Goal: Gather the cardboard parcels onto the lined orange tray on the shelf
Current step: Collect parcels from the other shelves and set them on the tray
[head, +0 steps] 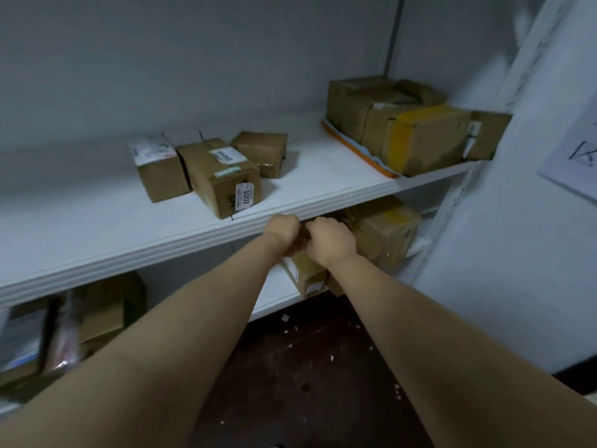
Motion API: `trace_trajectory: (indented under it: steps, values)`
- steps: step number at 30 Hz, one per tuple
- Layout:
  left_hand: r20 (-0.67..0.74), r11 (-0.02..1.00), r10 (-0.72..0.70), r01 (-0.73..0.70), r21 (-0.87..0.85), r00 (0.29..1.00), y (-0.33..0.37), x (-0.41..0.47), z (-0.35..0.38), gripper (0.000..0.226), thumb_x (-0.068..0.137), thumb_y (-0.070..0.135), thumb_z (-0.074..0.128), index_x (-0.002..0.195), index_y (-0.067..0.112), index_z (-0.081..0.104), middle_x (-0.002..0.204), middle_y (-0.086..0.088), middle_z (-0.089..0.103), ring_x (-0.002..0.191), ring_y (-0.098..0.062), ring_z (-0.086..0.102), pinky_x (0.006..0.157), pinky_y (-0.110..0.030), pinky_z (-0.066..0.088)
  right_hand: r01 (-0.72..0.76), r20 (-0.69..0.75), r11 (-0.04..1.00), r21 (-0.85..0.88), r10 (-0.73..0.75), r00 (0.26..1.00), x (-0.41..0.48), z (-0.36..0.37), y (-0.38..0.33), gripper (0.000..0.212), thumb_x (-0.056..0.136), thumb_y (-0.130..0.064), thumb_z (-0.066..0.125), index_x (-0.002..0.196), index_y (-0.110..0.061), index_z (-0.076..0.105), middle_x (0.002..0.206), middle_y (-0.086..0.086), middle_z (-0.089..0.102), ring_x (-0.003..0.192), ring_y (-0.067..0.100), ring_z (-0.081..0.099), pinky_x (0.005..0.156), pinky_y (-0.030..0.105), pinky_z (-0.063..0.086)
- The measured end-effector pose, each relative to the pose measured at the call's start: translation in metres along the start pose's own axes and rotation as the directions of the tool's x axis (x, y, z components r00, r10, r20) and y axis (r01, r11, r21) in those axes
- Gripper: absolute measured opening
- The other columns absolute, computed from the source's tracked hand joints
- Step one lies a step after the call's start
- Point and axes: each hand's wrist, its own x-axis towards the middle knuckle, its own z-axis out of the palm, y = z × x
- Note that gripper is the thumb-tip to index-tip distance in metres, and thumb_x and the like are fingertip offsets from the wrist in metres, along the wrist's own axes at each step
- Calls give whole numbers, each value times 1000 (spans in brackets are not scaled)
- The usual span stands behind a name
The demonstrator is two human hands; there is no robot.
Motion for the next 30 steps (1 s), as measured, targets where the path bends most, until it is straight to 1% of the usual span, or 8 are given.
trace_trajectory:
  steps: [5,7,10,13,16,20,25,30]
  values:
    - [-178,991,123,-130,-31,976,20,-36,-47,13,93,4,47,88,1,59,82,-15,64,57,-22,56,55,-27,50,67,-115,997,37,-63,991,-4,-31,-36,33,91,-14,49,121,-17,64,121,8,61,113,29,56,93,37,47]
    - [-251,987,144,-156,-31,957,22,-43,-66,21,94,6,47,103,-7,61,76,-17,64,56,-24,56,59,-31,51,72,-119,995,66,-64,991,0,-35,-51,34,92,-15,50,124,-17,62,125,7,60,115,28,55,94,37,46]
    - [-331,984,171,-176,15,928,19,-44,-98,26,91,5,47,102,-8,66,85,-22,69,67,-30,63,71,-38,56,60,-106,991,119,-47,993,14,-38,-74,38,90,-22,56,128,-15,55,128,10,54,115,30,54,93,39,46]
    - [-379,986,167,-158,56,910,17,-32,-129,27,87,4,46,100,-8,67,93,-25,70,79,-35,66,79,-45,58,-29,-34,967,252,39,999,37,-38,-93,64,83,-34,68,137,-15,39,133,14,45,121,32,49,97,42,43]
    - [-371,989,146,-130,67,917,18,-13,-154,27,90,6,46,104,-6,65,96,-22,65,81,-33,60,74,-38,56,-142,20,893,427,148,989,62,-35,-105,98,69,-40,81,145,-17,23,140,17,36,131,34,39,104,45,40]
    - [-359,991,130,-116,60,924,19,16,-172,27,91,6,46,107,-6,64,93,-19,61,79,-32,57,76,-38,55,-201,87,866,458,181,980,92,-28,-114,131,60,-49,85,153,-19,-3,150,21,21,140,37,23,115,45,29]
    - [-345,994,110,-93,65,932,20,41,-180,19,92,8,47,103,1,61,95,-19,60,88,-33,61,90,-47,54,-224,99,870,440,201,975,116,-18,-124,136,58,-57,82,153,-24,-9,151,21,17,139,38,27,114,46,30]
    - [-330,997,71,-68,20,941,19,59,-187,22,93,4,41,103,-2,60,98,-23,63,85,-35,63,82,-41,55,-244,67,827,507,244,967,128,-10,-129,131,61,-52,82,153,-18,-4,151,17,15,136,35,33,111,41,35]
